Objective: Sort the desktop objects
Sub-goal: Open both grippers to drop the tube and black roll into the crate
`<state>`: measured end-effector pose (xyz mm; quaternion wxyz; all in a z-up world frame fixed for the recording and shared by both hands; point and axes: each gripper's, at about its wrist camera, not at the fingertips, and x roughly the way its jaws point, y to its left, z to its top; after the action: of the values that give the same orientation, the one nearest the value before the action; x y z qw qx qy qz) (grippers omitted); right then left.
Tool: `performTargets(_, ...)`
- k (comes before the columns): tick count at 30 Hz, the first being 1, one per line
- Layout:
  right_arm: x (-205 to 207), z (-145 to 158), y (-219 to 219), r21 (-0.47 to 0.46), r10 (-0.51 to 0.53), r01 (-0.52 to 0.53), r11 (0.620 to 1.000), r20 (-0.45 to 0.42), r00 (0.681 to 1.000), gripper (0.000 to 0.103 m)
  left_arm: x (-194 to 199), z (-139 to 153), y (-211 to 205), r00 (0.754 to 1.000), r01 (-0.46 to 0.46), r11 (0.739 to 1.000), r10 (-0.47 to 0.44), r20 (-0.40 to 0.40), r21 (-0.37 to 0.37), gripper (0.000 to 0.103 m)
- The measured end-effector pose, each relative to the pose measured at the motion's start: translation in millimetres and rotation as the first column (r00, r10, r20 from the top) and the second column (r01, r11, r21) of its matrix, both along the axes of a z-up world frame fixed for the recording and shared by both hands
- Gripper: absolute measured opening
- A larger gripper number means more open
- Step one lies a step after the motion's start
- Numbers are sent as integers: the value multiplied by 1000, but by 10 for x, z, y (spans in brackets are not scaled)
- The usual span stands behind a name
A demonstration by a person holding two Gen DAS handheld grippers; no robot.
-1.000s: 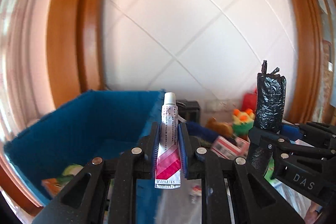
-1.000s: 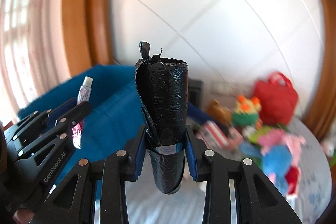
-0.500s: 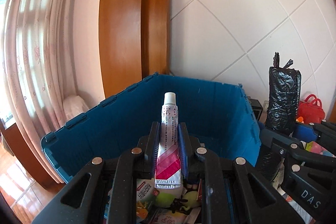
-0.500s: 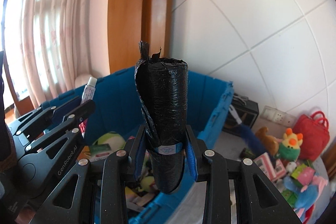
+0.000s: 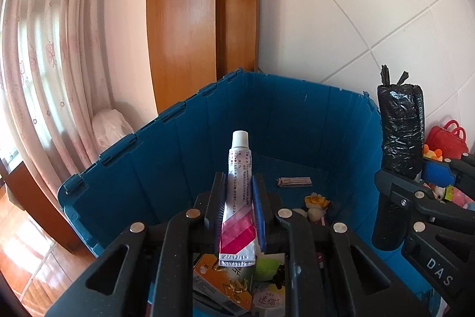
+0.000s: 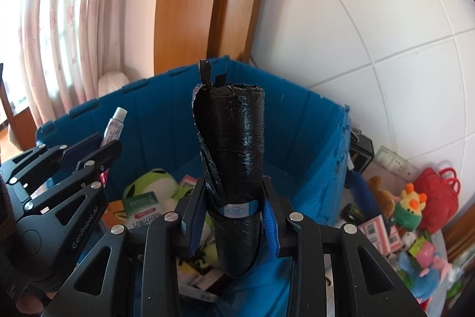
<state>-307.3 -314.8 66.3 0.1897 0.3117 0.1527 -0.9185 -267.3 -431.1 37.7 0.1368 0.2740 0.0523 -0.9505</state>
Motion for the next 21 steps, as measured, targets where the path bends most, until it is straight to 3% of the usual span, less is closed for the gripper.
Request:
performTargets(11,-60,-133,-112,26,-18,18,1000,19,1000,34,-44,-50,-189,1000,-10,1000,10,24,11,19)
performTargets(14,-19,-85,-108,24,-24,24,999,-16,1000,37,-16,-42,-215,1000,-12,1000,12,14,10,26)
performTargets(16,21,-46,-99,26,-31,32,999,-40,999,52,24,-26,-242,1000,-9,1000,10,-8,14,35)
performTargets(17,44,-31,-93,26,-34,35,999,-50,998,57,54,-15,-240,1000,-9,1000,9,-22,13,43)
performTargets(19,109,3,-63,17,-40,42,999,-74,996,78,134,17,-220,998,-6,1000,7,-59,4,59)
performTargets(21,177,25,-18,12,-54,56,998,-99,994,84,199,28,-203,996,-19,1000,17,-91,-19,65)
